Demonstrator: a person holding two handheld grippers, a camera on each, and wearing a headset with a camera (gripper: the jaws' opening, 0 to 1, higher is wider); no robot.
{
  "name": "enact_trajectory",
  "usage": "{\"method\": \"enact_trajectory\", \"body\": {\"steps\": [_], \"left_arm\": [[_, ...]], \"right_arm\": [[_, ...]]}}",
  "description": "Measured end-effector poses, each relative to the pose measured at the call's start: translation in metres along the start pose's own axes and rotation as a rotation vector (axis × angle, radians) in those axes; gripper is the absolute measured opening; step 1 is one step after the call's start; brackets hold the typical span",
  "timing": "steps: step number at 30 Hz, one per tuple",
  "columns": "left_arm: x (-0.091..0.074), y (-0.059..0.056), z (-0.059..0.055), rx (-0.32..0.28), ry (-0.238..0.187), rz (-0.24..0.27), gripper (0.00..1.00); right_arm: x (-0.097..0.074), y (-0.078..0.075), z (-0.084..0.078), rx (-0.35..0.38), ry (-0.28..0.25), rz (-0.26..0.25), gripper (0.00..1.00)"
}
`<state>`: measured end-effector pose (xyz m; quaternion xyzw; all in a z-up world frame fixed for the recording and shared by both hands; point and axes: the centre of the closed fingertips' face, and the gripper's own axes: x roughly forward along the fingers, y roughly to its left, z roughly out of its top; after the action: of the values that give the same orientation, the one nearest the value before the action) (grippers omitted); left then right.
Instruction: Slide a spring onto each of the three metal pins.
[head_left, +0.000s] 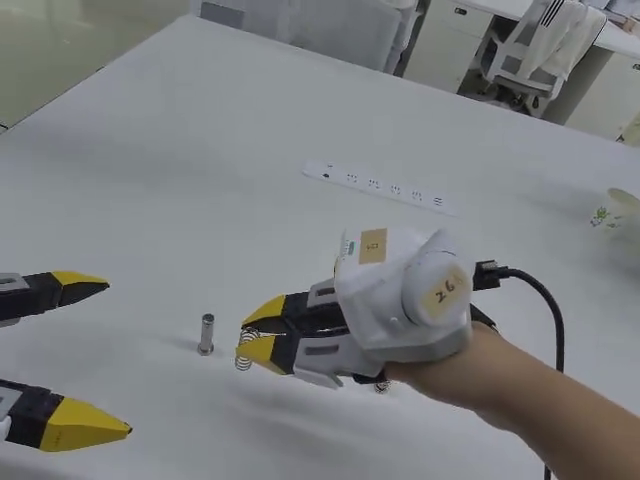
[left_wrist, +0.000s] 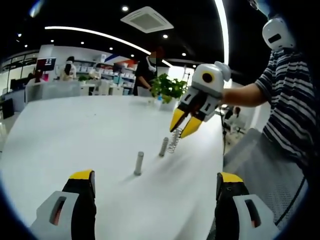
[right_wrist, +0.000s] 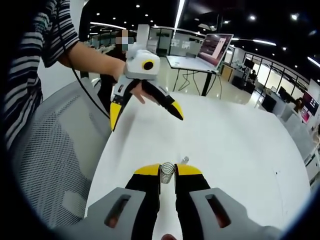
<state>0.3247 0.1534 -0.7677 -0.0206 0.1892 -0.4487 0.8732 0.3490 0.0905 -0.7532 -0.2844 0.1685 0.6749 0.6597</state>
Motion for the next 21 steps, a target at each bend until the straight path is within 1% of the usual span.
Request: {"method": "enact_trajectory", "body": {"steps": [6, 9, 12, 14, 16, 21], "left_arm": [[-0.002, 0.001, -0.003, -0.003, 0.006, 0.004, 0.98], [-0.003, 0.002, -0.005, -0.007, 0.008, 0.006, 0.98], [-0.002, 0.002, -0.005, -0.008, 0.009, 0.004, 0.98], [-0.002, 0.003, -0.005, -0.007, 0.009, 0.004, 0.98], [-0.002, 0.003, -0.004, -0.007, 0.008, 0.005, 0.98], [-0.002, 0.003, -0.003, -0.001, 0.011, 0.004, 0.98]], "right_arm": [[0.005, -0.011, 0.009, 0.014, -0.022, -0.013, 0.07], [0.008, -0.018, 0.017, 0.006, -0.043, -0.029, 0.07], [0.011, -0.024, 0.021, 0.008, -0.055, -0.042, 0.07], [0.013, -0.029, 0.024, 0.024, -0.069, -0.049, 0.07], [0.016, -0.033, 0.025, 0.029, -0.072, -0.057, 0.07], [0.022, -0.038, 0.026, 0.072, -0.082, -0.055, 0.07]]}}
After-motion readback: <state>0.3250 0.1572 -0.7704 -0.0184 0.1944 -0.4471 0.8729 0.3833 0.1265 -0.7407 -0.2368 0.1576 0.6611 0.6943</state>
